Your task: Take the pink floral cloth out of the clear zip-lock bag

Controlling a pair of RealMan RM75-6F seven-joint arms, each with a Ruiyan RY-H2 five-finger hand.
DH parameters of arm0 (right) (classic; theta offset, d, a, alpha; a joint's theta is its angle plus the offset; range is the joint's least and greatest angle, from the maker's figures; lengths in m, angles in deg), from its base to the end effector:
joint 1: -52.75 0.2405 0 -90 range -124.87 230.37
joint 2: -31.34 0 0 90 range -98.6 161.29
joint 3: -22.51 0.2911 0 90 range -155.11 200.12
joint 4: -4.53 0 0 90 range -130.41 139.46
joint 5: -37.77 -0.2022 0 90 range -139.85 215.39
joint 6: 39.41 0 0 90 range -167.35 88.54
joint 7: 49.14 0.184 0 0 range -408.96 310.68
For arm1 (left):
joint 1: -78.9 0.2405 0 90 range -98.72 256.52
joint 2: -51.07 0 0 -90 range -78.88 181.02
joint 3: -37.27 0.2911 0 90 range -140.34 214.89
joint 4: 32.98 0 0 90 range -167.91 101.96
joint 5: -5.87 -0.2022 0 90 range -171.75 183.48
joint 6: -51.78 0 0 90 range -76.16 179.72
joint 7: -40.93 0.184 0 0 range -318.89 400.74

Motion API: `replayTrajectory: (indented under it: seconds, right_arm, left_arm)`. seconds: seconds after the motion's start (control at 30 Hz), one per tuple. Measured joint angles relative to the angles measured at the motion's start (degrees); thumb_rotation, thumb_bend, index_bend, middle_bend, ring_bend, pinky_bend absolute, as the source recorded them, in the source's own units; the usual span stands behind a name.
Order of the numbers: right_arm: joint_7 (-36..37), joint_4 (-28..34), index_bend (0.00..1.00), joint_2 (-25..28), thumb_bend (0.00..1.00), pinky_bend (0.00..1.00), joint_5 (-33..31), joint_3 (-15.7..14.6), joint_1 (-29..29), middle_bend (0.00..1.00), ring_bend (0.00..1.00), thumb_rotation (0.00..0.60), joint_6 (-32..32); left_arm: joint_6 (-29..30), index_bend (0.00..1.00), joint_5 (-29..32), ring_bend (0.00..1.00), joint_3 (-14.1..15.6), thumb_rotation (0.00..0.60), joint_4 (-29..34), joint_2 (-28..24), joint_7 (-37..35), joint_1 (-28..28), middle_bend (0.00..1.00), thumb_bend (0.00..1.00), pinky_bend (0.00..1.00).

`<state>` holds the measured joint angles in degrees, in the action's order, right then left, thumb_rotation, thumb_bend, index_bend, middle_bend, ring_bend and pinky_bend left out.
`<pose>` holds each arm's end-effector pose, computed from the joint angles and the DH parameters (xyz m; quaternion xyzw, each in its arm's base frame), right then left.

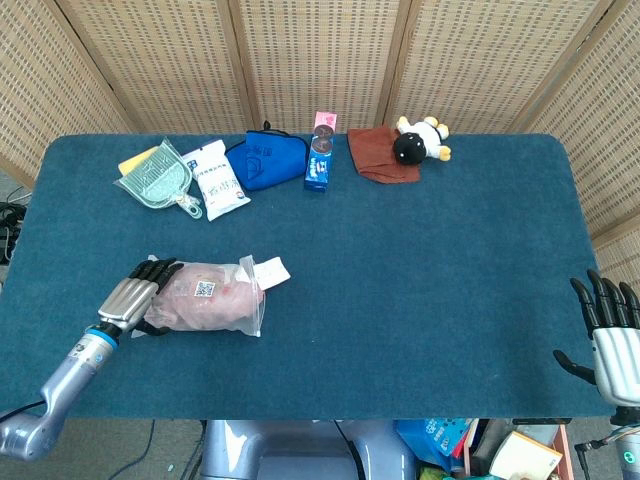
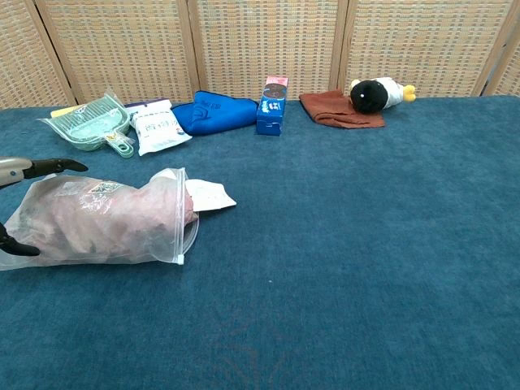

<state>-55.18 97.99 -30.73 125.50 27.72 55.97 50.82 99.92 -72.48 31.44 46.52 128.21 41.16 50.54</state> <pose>-0.3272 -0.2201 0.2120 0.5926 -0.3143 0.3889 0.6315 -0.3039 0.3521 0.0328 -0.7340 -0.4472 -0.2835 0.4252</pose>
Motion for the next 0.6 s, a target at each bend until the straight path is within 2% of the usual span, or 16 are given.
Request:
replayTrajectory:
  seconds: [0.2,0.23,0.3,0.33,0.37,0.43,0.47,0.53,0.6]
  right_arm:
    - [-0.5,-0.1,0.0,-0.3,0.0,0.0,-0.6,0.2,0.2,0.0,0.0,0.6,-0.7]
    - [-0.6,-0.2,0.0,-0.3,0.0,0.0,-0.8,0.2,0.3,0.0,0.0,0.6,-0.8]
    - [-0.8,-0.2,0.0,-0.5,0.0,0.0,-1.1,0.3,0.4,0.0,0.0,0.6,-1.0]
    - [-1.0,-0.2,0.0,-0.5,0.0,0.0,-1.2,0.3,0.4,0.0,0.0,0.6,-1.1]
    - [-1.1,-0.2,0.0,-0.6,0.0,0.0,-1.2,0.3,0.4,0.0,0.0,0.6,-1.2]
    - [-1.3,-0.1,0.0,-0.7,0.0,0.0,-1.3,0.3,0.5,0.0,0.0,0.6,-1.5]
    - [-1.3,0.1,0.0,-0.7,0.0,0.0,-1.3,0.2,0.5,0.0,0.0,0.6,-1.6]
    - [-0.9,0.7,0.0,-0.5,0.0,0.0,-1.1,0.1,0.6,0.0,0.0,0.6,-1.8]
    - [-0.6,1.3,0.0,-0.2,0.0,0.0,-0.9,-0.1,0.6,0.0,0.0,0.6,-1.9]
  left_arm:
    - [-2.7,0.0,2.7,0.0,-0.5,0.6,-2.2,2.8,1.4,-2.2,0.0,0.12,0.02]
    - [-2.9,0.0,3.2,0.0,-0.7,0.6,-2.6,3.2,1.7,-2.5,0.02,0.12,0.07]
    - [-3.2,0.02,4.7,0.08,-1.1,0.6,-3.6,4.3,2.6,-2.9,0.12,0.12,0.2]
    - [-3.2,0.11,5.4,0.17,-1.3,0.6,-4.0,5.0,2.9,-3.1,0.23,0.12,0.29]
    - [-3.1,0.23,6.0,0.27,-1.6,0.6,-4.5,5.6,3.1,-3.3,0.34,0.12,0.36]
    - [-2.7,0.45,6.9,0.39,-2.2,0.6,-5.6,7.2,3.4,-3.5,0.48,0.12,0.46]
    - [-2.5,0.53,7.2,0.43,-2.4,0.6,-6.1,7.9,3.3,-3.6,0.53,0.12,0.49]
    - [-2.1,0.59,7.6,0.47,-2.8,0.6,-6.8,9.0,2.6,-3.8,0.57,0.14,0.52]
    - [-1.2,0.62,7.2,0.48,-3.1,0.6,-7.9,10.0,1.6,-3.9,0.57,0.17,0.53]
